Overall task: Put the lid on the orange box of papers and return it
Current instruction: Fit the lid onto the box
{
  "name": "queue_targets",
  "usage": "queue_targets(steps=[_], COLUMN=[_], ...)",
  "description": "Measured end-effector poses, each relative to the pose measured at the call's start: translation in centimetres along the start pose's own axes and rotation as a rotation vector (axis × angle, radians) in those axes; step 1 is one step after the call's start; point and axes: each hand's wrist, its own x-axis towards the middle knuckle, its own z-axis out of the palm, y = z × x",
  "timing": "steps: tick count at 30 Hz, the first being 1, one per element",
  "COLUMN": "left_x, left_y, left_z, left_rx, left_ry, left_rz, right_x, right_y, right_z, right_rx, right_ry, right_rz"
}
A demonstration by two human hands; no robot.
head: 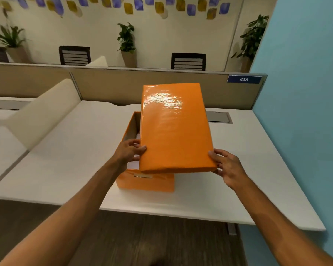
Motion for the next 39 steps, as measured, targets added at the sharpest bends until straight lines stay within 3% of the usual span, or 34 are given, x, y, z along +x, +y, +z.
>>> queue_targets(steps=[20, 26, 39], left_x=[5.6, 6.9, 8.3], left_y=[-3.3, -4.7, -5.3], left_z=[-10.4, -11.4, -12.0], left_rx=[0.148, 0.135, 0.168], left_ry=[-0.032, -0.106, -0.104], left_rz=[-0.119, -0.13, -0.146], right_x=[1.6, 1.9, 2.6], right_y=[3.3, 4.1, 5.5], right_z=[11.6, 12.8, 13.5], right_rx=[-0.112, -0.112, -0.209], right_ry=[0.013, 0.077, 0.105], right_rz=[0.077, 0.081, 0.074])
